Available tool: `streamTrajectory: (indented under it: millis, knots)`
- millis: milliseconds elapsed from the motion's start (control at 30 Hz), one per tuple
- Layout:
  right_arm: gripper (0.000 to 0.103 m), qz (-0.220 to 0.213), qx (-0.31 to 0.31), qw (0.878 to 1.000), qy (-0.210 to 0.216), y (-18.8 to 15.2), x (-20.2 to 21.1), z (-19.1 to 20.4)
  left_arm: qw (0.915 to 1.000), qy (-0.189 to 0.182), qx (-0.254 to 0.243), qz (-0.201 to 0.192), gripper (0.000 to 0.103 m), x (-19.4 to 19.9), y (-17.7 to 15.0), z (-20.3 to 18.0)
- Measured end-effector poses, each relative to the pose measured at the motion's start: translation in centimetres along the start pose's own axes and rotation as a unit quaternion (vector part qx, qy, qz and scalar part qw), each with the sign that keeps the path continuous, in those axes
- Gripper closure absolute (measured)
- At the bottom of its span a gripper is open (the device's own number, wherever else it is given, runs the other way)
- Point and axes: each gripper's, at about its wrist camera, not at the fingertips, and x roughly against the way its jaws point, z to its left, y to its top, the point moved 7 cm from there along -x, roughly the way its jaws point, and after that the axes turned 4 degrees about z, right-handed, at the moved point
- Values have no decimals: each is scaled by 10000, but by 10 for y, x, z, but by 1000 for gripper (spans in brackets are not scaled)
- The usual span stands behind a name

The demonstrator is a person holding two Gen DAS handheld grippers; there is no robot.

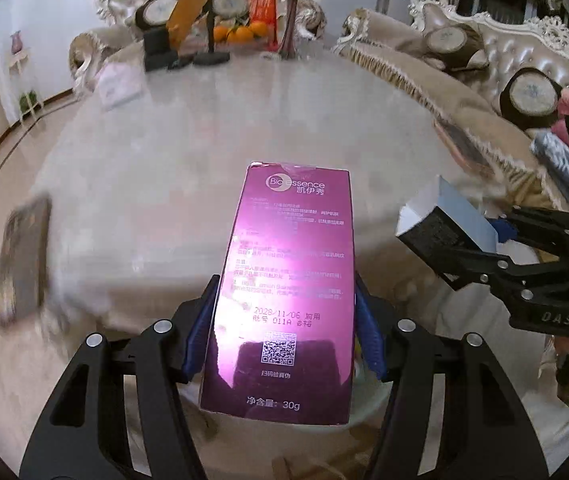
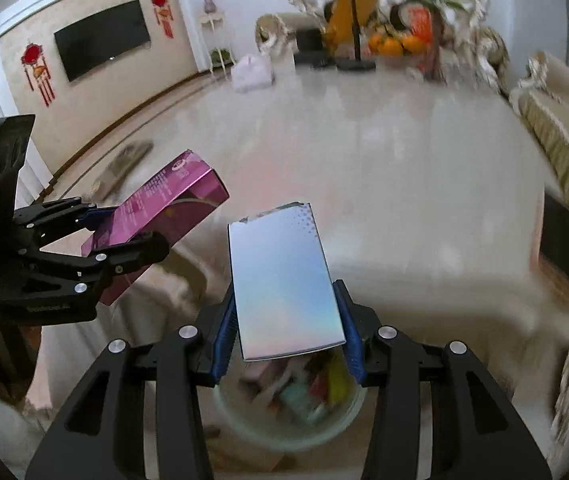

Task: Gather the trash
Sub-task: 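Drop the magenta box and white box into the wastebasket from both tools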

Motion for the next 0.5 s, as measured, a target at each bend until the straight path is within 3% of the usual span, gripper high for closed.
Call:
streamTrajectory:
  millis: [100,200,333,500]
  knots:
    - [60,506,-125,9986,-46,-33,-23,-1,9994,-46,100,328,43,-13,-41,-9]
    - [60,1038,-129,9937,-415,-52,-62,-13,9962,-197,152,835,43,-48,-69,-16]
    - [60,1594,-331,9842,-702,-64,-115,-37,9916,-285,201,1244,43,-90,-77,-17]
    - [57,1916,-498,9766,-845,-78,-153,-44,9871,-246,379,1537,40,-121,-83,-15]
